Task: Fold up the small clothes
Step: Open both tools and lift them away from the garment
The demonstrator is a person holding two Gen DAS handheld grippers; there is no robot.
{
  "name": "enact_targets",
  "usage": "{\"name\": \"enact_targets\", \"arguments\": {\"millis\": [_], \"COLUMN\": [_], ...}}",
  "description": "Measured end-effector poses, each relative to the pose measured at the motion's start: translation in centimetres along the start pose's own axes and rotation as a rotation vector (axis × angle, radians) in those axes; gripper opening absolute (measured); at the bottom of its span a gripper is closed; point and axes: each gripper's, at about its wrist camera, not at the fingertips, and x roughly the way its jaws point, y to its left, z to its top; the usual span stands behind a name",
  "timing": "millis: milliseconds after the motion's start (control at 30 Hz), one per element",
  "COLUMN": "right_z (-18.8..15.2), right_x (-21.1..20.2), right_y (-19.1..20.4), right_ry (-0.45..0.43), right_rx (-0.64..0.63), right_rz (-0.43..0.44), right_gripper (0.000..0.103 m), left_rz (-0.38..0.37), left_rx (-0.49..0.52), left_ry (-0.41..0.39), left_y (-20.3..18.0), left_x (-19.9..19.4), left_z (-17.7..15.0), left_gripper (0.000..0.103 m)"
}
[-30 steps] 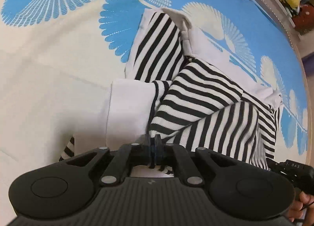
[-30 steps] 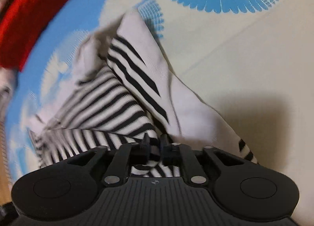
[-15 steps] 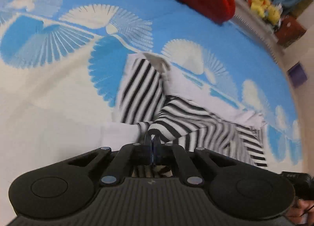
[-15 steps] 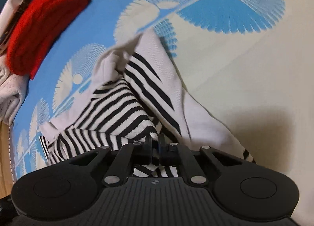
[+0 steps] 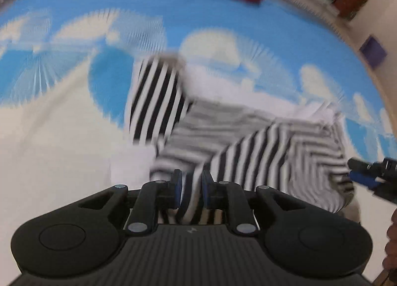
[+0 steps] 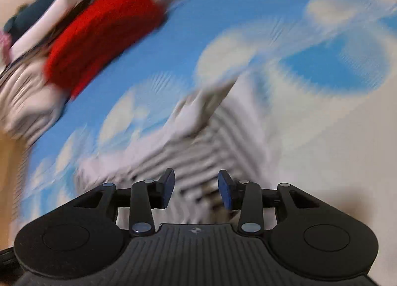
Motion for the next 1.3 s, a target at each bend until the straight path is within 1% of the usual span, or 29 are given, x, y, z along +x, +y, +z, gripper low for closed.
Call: {"name": "enact_targets", "arguments": {"millis": [33,67,100,133,167,200,267,333,367,400,467,500,533,567,633,667,733,800,867,900,967,1033,1067,1100,1200,1300], "right_z": [-0.4,-1.0,-1.6,-2.0,-1.9,-1.7,-1.3,-1.4,-1.4,-1.3,-1.8,-2.4,-3.2,-4.1,-6.2,-7.2,-9.3,-10.8,-12.0,-12.4,-13.0,-14.1,-14.8,-15.4,-17.1,-18.3], "right_x": [1.5,3.0,4.0,4.2,3.9,3.4,1.2,-1.5,-2.8,-4.1,-7.0,-8.4,-9.9,-11.0,-13.0,-13.9,-14.9,-15.5,-16.1,-16.3,-16.2,-16.3,-16.3,-16.3,-16.4,-16.5], "right_y": [-0.4,-0.9,-1.3,-1.8,-1.7,-1.2,-0.2,0.7,1.0,1.2,1.8,2.2,2.6,3.0,3.4,3.2,2.6,2.0,1.5,1.2,0.7,0.1,-0.4,-0.9,-2.8,-4.8], "right_ry": [0.079,0.148,0.189,0.186,0.174,0.163,0.066,-0.033,-0.067,-0.095,-0.152,-0.18,-0.208,-0.229,-0.265,-0.274,-0.282,-0.278,-0.268,-0.266,-0.26,-0.26,-0.258,-0.254,-0.231,-0.204], "right_rx": [0.019,0.024,0.02,0.026,0.033,0.021,-0.043,-0.095,-0.095,-0.084,-0.092,-0.113,-0.143,-0.171,-0.213,-0.226,-0.233,-0.227,-0.199,-0.179,-0.169,-0.188,-0.2,-0.212,-0.221,-0.214], "right_rz": [-0.01,-0.089,-0.16,-0.176,-0.172,-0.171,-0.155,-0.195,-0.198,-0.183,-0.139,-0.127,-0.118,-0.114,-0.119,-0.125,-0.131,-0.162,-0.199,-0.193,-0.188,-0.21,-0.222,-0.234,-0.269,-0.281], "right_gripper": [0.041,0.041,0.035,0.033,0.033,0.034,0.035,0.038,0.039,0.041,0.042,0.046,0.047,0.048,0.048,0.048,0.048,0.048,0.048,0.048,0.048,0.048,0.048,0.048,0.048,0.048], "left_rz": [0.032,0.065,0.068,0.079,0.105,0.128,0.123,0.086,0.08,0.081,0.069,0.064,0.065,0.063,0.038,0.033,0.035,0.049,0.065,0.074,0.083,0.058,0.038,0.029,0.078,0.068], "left_rx": [-0.011,-0.027,-0.043,-0.045,-0.024,0.018,0.066,0.071,0.07,0.074,0.09,0.102,0.11,0.116,0.126,0.132,0.161,0.18,0.183,0.185,0.172,0.125,0.101,0.094,0.151,0.13], "left_ry": [0.046,0.091,0.095,0.084,0.061,0.011,-0.084,-0.188,-0.23,-0.268,-0.322,-0.359,-0.384,-0.402,-0.43,-0.437,-0.439,-0.418,-0.398,-0.386,-0.333,-0.256,-0.243,-0.245,-0.267,-0.236], "left_y": [0.3,0.8,1.0,0.9,0.3,-0.8,-2.2,-2.8,-3.1,-3.3,-2.9,-2.5,-2.1,-1.7,-0.2,0.3,1.6,2.8,3.5,3.9,4.9,5.5,5.7,5.7,4.9,4.9], "left_x": [1.1,2.1,2.3,1.8,0.9,-0.6,-3.5,-6.9,-8.5,-10.3,-13.2,-15.0,-16.5,-17.7,-19.7,-20.5,-21.2,-20.7,-19.7,-18.7,-16.9,-15.8,-15.8,-15.9,-15.9,-15.3], "left_z": [-0.2,-0.5,-0.5,-0.3,-0.2,0.0,0.0,-0.2,-0.4,-0.7,-1.6,-2.6,-3.7,-4.8,-7.6,-8.9,-12.0,-14.9,-17.3,-18.1,-19.8,-20.5,-20.8,-21.0,-21.8,-22.1], "left_gripper": [0.017,0.016,0.016,0.016,0.017,0.017,0.019,0.021,0.022,0.022,0.022,0.023,0.028,0.035,0.041,0.041,0.041,0.041,0.041,0.041,0.04,0.04,0.04,0.04,0.04,0.04]}}
